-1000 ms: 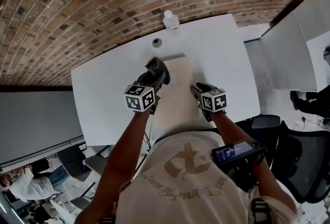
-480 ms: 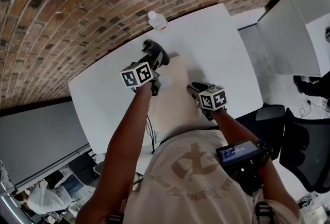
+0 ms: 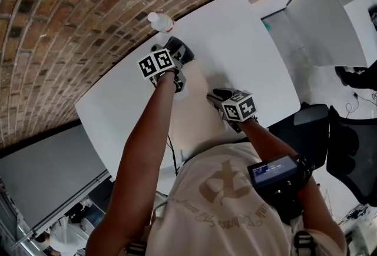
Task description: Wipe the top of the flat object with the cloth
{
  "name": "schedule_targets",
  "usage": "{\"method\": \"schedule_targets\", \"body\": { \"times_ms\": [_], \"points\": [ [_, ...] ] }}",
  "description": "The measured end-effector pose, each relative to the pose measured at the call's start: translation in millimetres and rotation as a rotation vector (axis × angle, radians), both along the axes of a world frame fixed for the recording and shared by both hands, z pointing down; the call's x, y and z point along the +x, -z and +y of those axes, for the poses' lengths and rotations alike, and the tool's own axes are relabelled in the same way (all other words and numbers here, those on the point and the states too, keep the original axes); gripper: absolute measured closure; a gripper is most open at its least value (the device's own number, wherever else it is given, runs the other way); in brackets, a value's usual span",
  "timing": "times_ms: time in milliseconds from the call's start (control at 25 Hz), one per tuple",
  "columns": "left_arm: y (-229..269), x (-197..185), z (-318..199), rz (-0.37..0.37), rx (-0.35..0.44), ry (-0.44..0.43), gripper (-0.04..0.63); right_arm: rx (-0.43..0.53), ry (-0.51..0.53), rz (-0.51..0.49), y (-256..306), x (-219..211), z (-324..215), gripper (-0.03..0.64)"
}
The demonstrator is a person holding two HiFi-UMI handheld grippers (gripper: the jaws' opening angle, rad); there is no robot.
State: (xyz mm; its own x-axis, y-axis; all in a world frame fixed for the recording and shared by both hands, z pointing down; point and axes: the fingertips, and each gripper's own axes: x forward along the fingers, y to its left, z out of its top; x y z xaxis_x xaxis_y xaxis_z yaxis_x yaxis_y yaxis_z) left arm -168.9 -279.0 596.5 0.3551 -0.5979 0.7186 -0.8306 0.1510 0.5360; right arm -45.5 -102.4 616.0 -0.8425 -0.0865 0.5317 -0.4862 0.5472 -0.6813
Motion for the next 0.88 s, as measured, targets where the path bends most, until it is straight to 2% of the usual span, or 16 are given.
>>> {"method": "schedule_targets", "body": {
  "times_ms": [240,440,640,880],
  "points": [
    [-16.4,15.3,-2.5,-0.043,-0.122,-0.138,0.492,0.005,0.008,0.004,-1.0,1.4,0.1,0.459],
    [-29.5,1.5,13.9,-0.178,-0.207,-0.258,0.492,0.024,0.034,0.04,-3.2,2.9,2.2,0.456],
    [-30.8,-9.3,24.8,-0.215,-0.227,-0.342,0.492,0.038,0.051,0.074,-4.4,2.7,2.0,0.449],
    [-27.6,-28.3,39.6,-0.251,-0.245,-0.372,0.492,0.039,0.047,0.08,-3.5,4.8,1.5,0.448]
  ]
}}
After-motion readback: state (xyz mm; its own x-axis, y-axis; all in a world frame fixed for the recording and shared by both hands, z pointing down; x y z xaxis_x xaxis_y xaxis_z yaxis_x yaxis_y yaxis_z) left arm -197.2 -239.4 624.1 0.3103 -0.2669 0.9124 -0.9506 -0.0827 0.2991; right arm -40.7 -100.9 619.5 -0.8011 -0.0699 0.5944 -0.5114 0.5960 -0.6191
